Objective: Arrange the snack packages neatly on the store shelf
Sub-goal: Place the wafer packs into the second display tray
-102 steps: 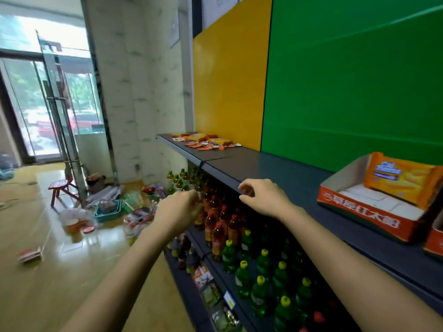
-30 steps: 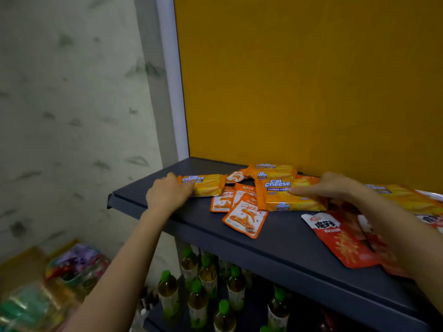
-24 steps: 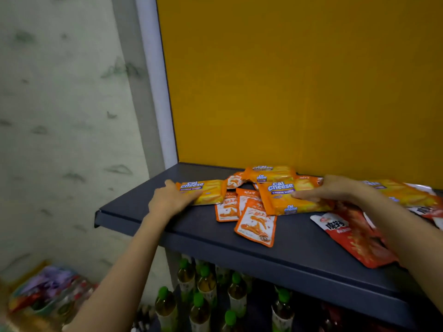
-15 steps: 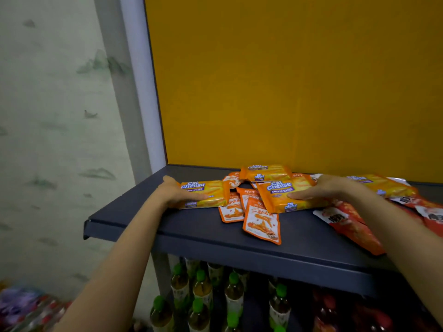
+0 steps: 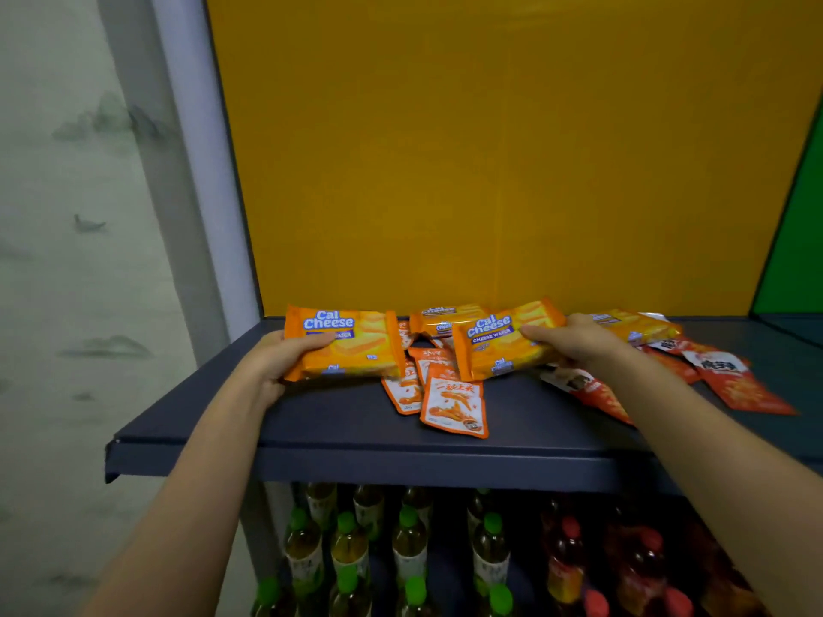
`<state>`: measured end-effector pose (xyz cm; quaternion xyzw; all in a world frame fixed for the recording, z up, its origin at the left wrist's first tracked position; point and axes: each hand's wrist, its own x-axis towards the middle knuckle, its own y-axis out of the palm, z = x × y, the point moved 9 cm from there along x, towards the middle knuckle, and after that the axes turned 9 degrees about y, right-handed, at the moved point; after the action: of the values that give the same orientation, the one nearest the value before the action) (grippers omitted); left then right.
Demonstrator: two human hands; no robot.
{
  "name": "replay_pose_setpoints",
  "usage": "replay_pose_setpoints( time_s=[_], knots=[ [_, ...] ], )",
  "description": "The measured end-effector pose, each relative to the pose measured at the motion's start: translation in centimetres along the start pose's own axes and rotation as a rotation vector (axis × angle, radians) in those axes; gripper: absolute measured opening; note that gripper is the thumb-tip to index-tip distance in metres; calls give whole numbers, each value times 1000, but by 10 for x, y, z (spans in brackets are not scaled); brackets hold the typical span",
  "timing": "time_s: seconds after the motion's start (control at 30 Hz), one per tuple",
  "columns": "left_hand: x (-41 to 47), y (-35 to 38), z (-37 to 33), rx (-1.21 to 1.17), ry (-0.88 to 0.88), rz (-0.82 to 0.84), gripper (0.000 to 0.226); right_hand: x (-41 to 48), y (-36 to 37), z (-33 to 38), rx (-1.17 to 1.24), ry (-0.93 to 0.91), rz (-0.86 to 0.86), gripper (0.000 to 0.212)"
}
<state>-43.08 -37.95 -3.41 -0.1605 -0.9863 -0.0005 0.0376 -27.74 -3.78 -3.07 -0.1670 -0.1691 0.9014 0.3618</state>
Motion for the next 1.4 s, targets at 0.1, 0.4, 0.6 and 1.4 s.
replay_pose_setpoints(
  time_s=[0.1, 0.4, 0.6, 1.4],
  knots=[
    [1, 17, -21, -63, 77, -18, 31, -4, -24, -7, 156, -8, -71, 54],
    [-19, 183, -44, -66, 88, 254, 8, -34, -151, -67, 320, 81, -213, 41],
    [-60, 339, -47, -114, 94, 451, 12, -64, -284, -135, 316, 130, -361, 36],
    [-276, 846, -57, -136, 101, 914, 25, -169, -701, -350, 390, 243, -748, 42]
  ],
)
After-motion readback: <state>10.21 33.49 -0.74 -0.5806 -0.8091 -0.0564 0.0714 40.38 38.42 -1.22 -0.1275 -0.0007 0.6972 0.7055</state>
